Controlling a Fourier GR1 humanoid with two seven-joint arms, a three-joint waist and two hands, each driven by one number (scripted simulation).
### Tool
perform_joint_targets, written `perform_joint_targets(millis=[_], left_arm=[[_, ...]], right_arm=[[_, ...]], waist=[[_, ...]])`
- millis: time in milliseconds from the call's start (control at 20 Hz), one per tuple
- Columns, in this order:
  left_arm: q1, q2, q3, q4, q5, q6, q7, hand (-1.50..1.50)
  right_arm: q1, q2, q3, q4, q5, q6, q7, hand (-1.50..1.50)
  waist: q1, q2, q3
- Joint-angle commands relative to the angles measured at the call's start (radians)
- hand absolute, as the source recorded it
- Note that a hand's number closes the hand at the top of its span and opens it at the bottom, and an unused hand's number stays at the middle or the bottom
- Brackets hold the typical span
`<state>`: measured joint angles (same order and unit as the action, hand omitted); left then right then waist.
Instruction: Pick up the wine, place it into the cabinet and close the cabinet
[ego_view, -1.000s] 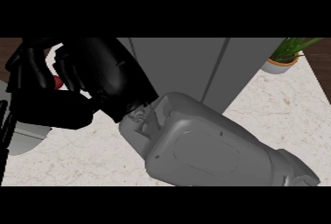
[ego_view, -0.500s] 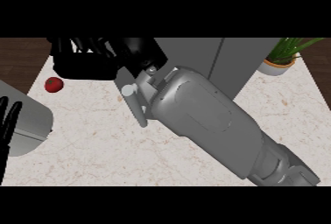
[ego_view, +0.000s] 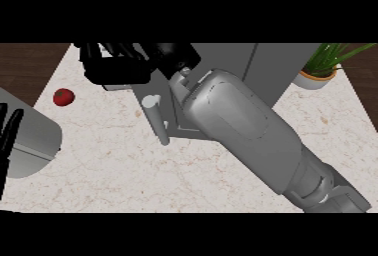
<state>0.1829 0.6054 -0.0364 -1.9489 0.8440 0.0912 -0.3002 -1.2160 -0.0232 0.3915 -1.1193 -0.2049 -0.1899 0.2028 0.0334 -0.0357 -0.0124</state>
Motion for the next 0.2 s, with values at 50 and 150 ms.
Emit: perform_joint_targets(millis=[50, 150], left_arm=[[-0.026, 0.014, 0.039, 0.043, 0.024, -0.02, 0.018, -1.5], [-0.009, -0.049, -0.05, 0.007, -0.04, 0.01, -0.019, -1.5]], right_arm=[[0.012, -0.084, -0.061, 0.15, 0.043, -0.013, -0.039, 1.5], [-0.016, -0.069, -0.069, 0.179, 0.05, -0.027, -0.037, 1.5]], waist=[[-0.014, 0.049, 0.011], [-0.005, 0.051, 0.01]])
